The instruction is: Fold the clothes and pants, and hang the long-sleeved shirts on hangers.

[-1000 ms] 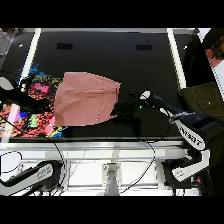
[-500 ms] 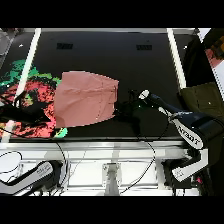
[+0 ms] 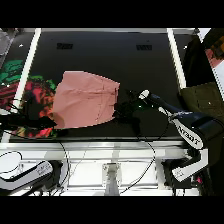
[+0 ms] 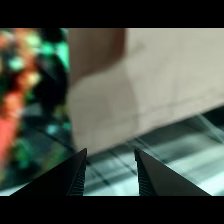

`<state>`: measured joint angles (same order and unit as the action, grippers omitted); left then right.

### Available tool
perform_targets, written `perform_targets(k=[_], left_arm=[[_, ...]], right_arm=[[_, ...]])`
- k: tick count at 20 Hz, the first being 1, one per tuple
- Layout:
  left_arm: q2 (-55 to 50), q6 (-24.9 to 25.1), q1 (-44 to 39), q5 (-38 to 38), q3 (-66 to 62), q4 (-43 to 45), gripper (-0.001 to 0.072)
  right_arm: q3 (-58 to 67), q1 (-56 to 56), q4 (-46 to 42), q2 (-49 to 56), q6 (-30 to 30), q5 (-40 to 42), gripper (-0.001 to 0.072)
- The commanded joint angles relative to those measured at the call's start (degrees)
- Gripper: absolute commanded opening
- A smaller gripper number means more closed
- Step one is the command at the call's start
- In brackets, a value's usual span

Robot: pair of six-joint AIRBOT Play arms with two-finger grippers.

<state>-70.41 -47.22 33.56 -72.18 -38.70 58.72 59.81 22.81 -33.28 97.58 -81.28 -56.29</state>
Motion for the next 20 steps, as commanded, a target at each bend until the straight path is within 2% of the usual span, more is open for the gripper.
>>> perform_targets(k=[1,4,6,10,12,14,17,20], left_arm=[[-0.5,1.62,0.11,4.83,0.42,1.27,0.0382],[-2.16,1.18,0.11,5.11,0.42,1.25,0.0381],[-4.39,-1.07,0.11,4.72,0.42,1.25,0.0382],[-8.5,-1.46,0.11,1.57,0.42,0.79,0.0376],[-9.42,-1.64,0.11,0.37,0.42,-1.64,0.0307],[-9.44,-1.55,0.11,-0.24,0.37,-4.74,0.0013],[-9.33,-1.6,0.11,-3.15,-0.28,-13.0,0.0008],[-7.89,-1.55,-1.62,-5.99,-4.24,-30.4,0.0006]], right_arm=[[0.07,0.04,0.26,-0.02,0.42,-1.36,0.0019],[0.07,0.04,0.31,-0.04,0.44,-1.38,0.0019],[0.07,0.04,0.37,-0.04,0.44,-1.51,0.0019],[0.07,0.04,0.46,-0.04,0.44,-1.6,0.0019],[0.07,0.04,0.46,-0.04,0.46,-1.57,0.0019],[0.07,0.04,0.46,-0.02,1.4,-1.57,0.0019],[0.07,0.02,0.48,-0.09,1.53,-1.46,0.0017],[1.44,0.02,1.29,-0.09,3.69,-2.82,0.0016]])
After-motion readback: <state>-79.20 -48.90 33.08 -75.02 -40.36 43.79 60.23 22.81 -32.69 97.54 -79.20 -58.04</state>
